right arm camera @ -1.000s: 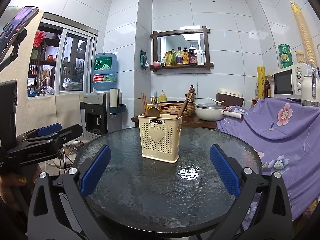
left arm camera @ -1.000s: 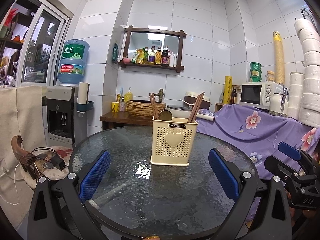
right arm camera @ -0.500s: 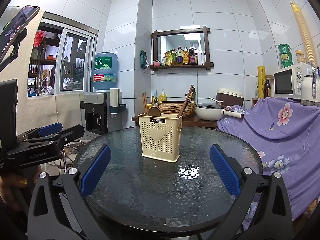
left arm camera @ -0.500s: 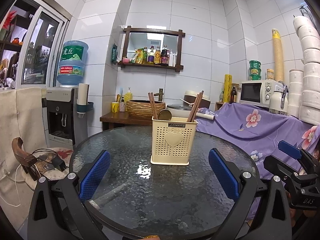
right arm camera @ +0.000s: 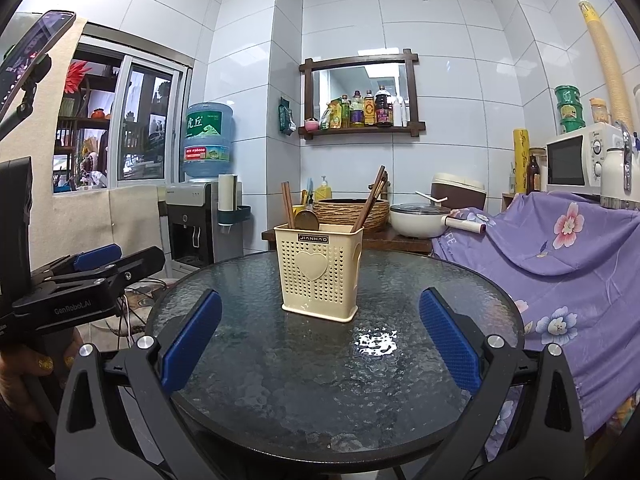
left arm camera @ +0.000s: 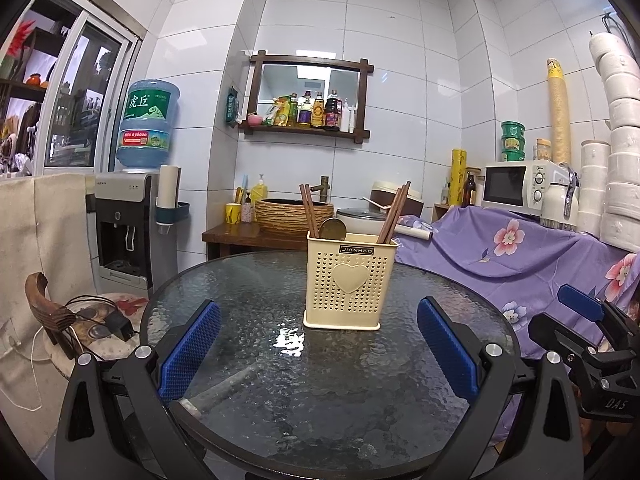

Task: Organize utensils

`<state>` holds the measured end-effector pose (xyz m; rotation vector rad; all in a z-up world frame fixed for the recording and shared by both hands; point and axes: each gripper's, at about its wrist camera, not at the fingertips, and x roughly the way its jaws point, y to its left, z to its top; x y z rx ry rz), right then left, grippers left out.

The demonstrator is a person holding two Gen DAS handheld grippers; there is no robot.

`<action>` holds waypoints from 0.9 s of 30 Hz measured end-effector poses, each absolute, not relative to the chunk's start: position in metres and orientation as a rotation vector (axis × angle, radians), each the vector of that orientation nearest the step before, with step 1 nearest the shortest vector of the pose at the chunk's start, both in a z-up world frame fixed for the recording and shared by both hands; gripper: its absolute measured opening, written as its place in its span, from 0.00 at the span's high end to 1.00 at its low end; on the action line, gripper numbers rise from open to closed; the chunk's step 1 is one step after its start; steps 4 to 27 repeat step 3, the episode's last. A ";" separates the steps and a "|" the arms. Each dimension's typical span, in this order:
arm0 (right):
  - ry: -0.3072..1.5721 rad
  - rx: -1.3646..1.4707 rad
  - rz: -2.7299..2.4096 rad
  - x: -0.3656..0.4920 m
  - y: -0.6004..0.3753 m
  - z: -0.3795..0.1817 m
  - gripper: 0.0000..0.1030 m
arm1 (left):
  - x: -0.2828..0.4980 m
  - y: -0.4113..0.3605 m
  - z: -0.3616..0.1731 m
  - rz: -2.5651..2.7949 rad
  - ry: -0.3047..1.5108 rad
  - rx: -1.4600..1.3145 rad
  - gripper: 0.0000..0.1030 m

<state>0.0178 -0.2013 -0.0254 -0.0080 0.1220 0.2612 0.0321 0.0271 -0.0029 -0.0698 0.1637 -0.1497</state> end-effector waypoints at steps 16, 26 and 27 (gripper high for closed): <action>0.123 -0.007 0.261 0.018 -0.201 -0.025 0.06 | 0.033 0.027 -0.004 -0.147 0.167 -0.072 0.06; 0.123 -0.007 0.261 0.018 -0.201 -0.025 0.06 | 0.033 0.027 -0.004 -0.147 0.167 -0.072 0.06; 0.123 -0.007 0.261 0.018 -0.201 -0.025 0.06 | 0.033 0.027 -0.004 -0.147 0.167 -0.072 0.06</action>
